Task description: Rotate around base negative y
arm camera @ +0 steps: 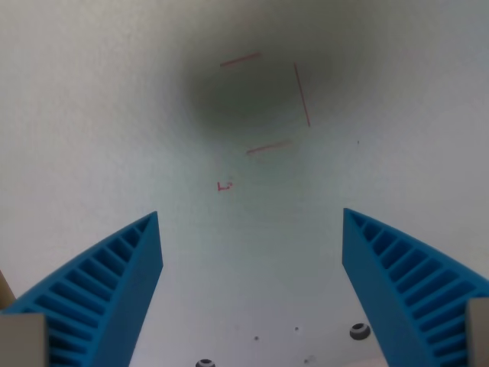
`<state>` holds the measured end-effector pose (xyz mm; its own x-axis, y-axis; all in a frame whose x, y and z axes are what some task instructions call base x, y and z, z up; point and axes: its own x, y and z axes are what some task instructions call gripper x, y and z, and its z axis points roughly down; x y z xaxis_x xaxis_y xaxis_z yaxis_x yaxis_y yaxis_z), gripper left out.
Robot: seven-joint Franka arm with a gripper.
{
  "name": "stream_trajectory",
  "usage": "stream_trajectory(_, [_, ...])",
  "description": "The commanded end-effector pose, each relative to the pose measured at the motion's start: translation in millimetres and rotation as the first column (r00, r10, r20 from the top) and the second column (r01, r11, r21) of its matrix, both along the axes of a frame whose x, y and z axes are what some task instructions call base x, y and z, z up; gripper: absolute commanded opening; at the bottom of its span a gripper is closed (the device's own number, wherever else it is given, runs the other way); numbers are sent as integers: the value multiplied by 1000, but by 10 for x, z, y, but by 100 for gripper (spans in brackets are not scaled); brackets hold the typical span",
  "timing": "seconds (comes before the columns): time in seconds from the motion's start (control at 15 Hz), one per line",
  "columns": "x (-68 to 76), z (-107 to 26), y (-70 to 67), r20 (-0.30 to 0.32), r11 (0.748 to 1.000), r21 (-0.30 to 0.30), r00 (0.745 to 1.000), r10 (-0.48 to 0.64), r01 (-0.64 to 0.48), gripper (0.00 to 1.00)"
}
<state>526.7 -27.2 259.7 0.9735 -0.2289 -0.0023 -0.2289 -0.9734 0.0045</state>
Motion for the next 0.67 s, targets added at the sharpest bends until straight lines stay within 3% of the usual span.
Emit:
stream_trajectory(0.07, [-22,12,-1,98,1000,1,995,-1,1,100])
stream_trajectory(0.67, [-22,12,-1,201,1000,1,979,-2,1,100])
